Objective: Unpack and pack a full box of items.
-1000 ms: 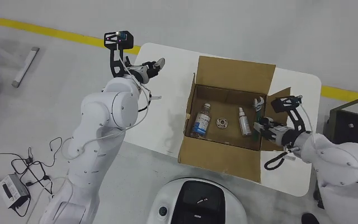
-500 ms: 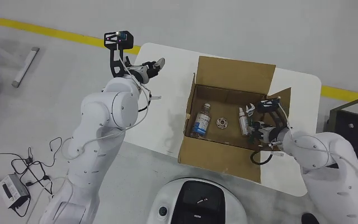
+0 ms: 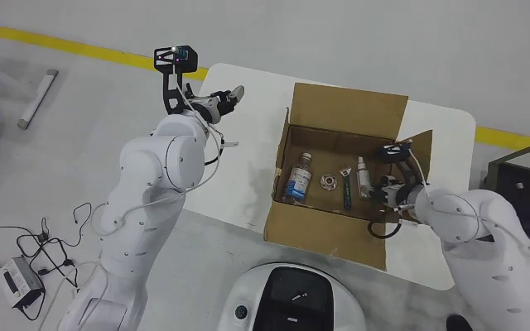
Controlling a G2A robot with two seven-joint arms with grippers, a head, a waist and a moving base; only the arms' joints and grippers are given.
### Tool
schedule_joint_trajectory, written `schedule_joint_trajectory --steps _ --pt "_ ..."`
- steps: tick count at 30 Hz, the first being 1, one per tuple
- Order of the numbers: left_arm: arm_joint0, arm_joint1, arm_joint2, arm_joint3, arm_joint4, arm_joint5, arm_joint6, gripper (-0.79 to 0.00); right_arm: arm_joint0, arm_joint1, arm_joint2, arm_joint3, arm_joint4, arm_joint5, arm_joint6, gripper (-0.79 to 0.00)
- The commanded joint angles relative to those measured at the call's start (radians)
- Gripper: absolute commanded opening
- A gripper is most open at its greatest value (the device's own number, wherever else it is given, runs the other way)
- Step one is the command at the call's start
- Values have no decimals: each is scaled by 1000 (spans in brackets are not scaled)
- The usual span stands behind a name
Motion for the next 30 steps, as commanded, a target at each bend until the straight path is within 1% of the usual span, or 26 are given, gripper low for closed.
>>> schedule_joint_trajectory --steps 1,2,3,4,5,10,13,15,16,20,23,25,27,30 --pt "0 0 0 0 0 0 0 0 -4 0 10 -15 18 -4 -12 -317" --pt "0 0 0 0 0 0 0 0 -5 0 24 -37 42 -7 -31 -342" --pt "0 0 0 0 0 0 0 0 -11 0 40 -59 69 -20 -50 -431" --pt "0 0 0 0 0 0 0 0 -18 2 61 -85 82 -39 -67 -554" --pt "0 0 0 0 0 0 0 0 -25 5 85 -117 84 -58 -85 -785" --pt "0 0 0 0 0 0 0 0 -91 14 244 -252 198 -145 -176 -785" --pt "0 0 0 0 0 0 0 0 -146 19 371 -291 301 -229 -236 -785" --pt "0 0 0 0 0 0 0 0 -192 21 468 -291 386 -294 -267 -785" --pt "0 0 0 0 0 0 0 0 -218 21 516 -285 438 -339 -283 -785" --pt "0 0 0 0 0 0 0 0 -330 23 713 -234 566 -485 -307 -785" --pt "0 0 0 0 0 0 0 0 -410 20 819 -163 652 -595 -325 -785" --pt "0 0 0 0 0 0 0 0 -452 18 858 -100 700 -655 -334 -785" --pt "0 0 0 0 0 0 0 0 -490 17 881 -53 709 -686 -339 -785" --pt "0 0 0 0 0 0 0 0 -526 15 869 8 709 -710 -356 -785"
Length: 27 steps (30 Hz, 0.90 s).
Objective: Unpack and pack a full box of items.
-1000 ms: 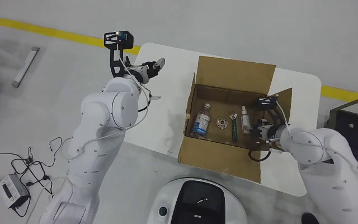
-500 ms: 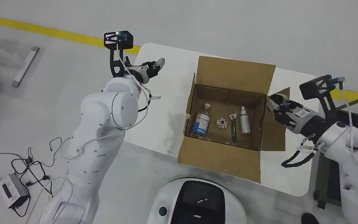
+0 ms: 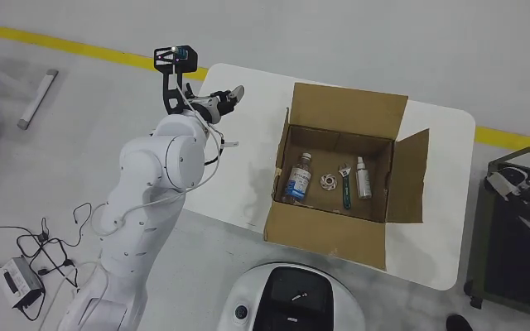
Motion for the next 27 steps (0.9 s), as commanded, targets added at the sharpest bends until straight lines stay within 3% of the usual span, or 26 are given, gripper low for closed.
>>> schedule_joint_trajectory --steps 1,9,13,14,15,16,17,27 --pt "0 0 0 0 0 0 0 0 -12 -1 -21 35 10 -16 -11 -785" --pt "0 0 0 0 0 0 0 0 19 -1 -167 136 -45 -31 -65 -785" --pt "34 -2 -3 14 -32 -42 75 0 64 0 -235 174 -41 -30 -71 -785" --pt "43 -2 -1 25 -32 -53 85 -43 77 1 -251 179 -50 -25 -69 -785" --pt "49 -3 2 32 -33 -64 91 -449 90 1 -266 185 -50 -21 -72 -785" --pt "55 -2 8 41 -31 -84 93 -751 103 2 -284 190 -50 -17 -73 -785" --pt "61 -2 13 50 -23 -99 98 -785 116 2 -299 194 -61 -13 -71 -785" --pt "82 -7 42 136 -118 -236 67 -785 181 1 -449 196 -115 54 -70 -785"
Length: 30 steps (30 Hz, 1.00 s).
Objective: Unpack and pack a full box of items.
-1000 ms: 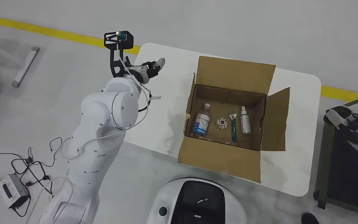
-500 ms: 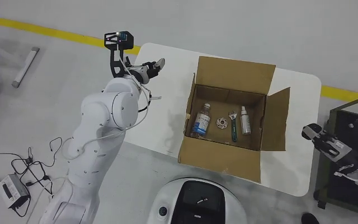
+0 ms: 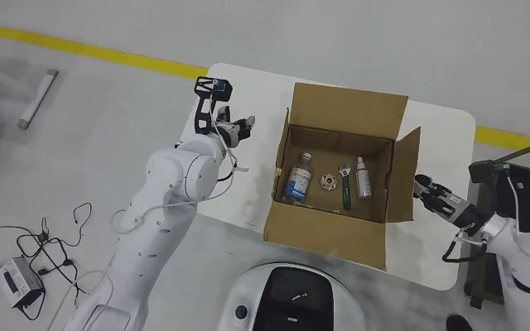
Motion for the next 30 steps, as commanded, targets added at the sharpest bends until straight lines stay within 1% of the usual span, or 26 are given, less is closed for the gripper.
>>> schedule_joint_trajectory --steps 1,6,12,14,20,22,24,28,30 --pt "-6 -1 -5 25 -30 -14 -2 -785 4 0 -21 -9 -29 15 3 -785" --pt "-15 -1 13 77 -20 -70 8 -785 10 1 -70 -34 -97 65 3 -785" --pt "-17 -2 14 78 -15 -72 10 -785 20 3 -115 -67 -189 128 22 -785" --pt "-17 -2 14 78 -15 -72 10 -785 25 5 -126 -70 -233 168 43 -785" --pt "-14 -2 14 79 -16 -73 15 -785 40 6 -165 -91 -271 214 57 -785" --pt "-1 -2 23 89 -31 -107 39 -785 43 7 -173 -90 -273 219 63 -785" --pt "-2 -3 42 101 -40 -165 42 -785 49 7 -181 -89 -274 225 68 -785" --pt "-8 -4 65 130 -65 -241 49 -785 57 9 -190 -90 -272 229 72 -785" --pt "-11 -5 87 137 -74 -297 50 -785 56 10 -191 -96 -270 227 73 -785"
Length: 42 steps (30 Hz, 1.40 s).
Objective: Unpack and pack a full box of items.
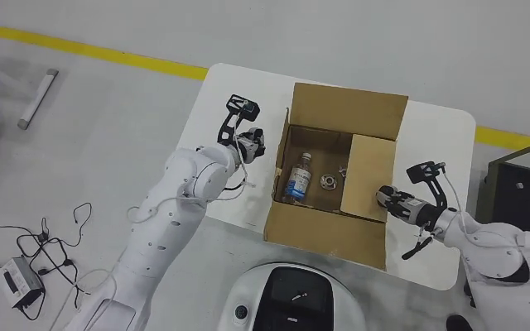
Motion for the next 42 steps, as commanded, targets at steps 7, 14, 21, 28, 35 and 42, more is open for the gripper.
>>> schedule_joint_trajectory --steps 7,14,21,28,35,42 --pt "-23 -5 63 26 -29 -146 30 -785 -15 6 21 -16 16 -1 -4 -785" --pt "-72 -14 106 36 -117 -232 39 -785 -48 12 62 -27 28 29 0 -785" --pt "-122 -26 166 94 -182 -282 22 -785 -72 16 97 -31 64 32 -19 -785" --pt "-159 -37 220 178 -173 -308 29 -785 -104 21 145 -45 88 3 -37 -785" --pt "-199 -48 259 257 -190 -319 17 -785 -131 27 193 -50 106 -7 -46 -785" --pt "-221 -55 287 292 -172 -299 4 -785 -136 30 200 -55 110 0 -40 -785"
